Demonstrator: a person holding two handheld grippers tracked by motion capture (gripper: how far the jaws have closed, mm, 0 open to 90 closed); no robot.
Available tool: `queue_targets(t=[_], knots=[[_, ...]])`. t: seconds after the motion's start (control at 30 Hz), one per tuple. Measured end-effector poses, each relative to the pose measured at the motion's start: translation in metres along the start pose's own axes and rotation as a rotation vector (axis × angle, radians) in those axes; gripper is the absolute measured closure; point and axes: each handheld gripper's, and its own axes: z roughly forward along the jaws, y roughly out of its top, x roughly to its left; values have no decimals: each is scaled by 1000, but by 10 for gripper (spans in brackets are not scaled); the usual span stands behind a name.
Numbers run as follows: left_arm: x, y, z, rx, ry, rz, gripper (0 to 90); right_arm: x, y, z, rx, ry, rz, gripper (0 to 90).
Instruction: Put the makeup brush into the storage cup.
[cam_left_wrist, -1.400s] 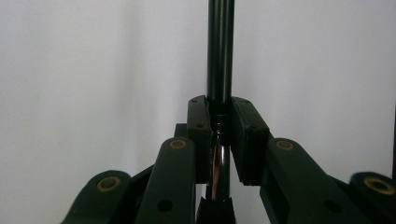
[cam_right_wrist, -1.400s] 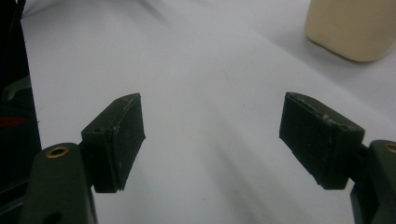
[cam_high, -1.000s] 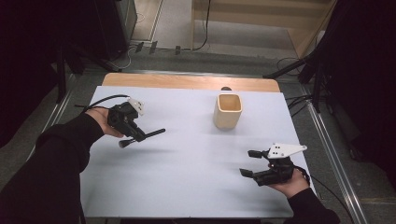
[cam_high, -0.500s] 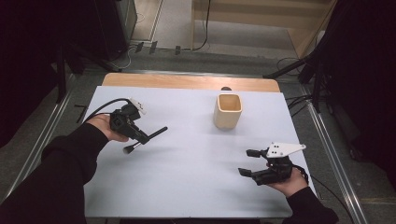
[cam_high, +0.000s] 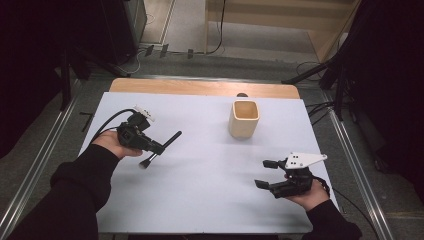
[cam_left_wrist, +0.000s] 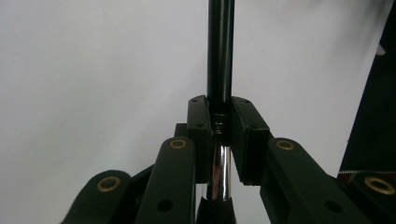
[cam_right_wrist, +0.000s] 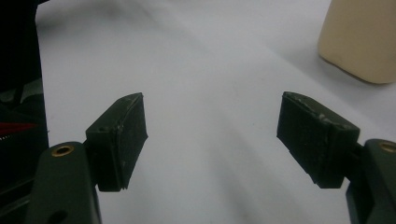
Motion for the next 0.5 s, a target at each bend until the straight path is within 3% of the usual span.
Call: queue_targets(t=[0.2,0.5], knots=[[-7,-4,4,-31,4,-25,798,1,1,1,-7,4,2,253],[-16,-6,10,-92,-47,-58,798,2,7,2,-26,-4,40,241]])
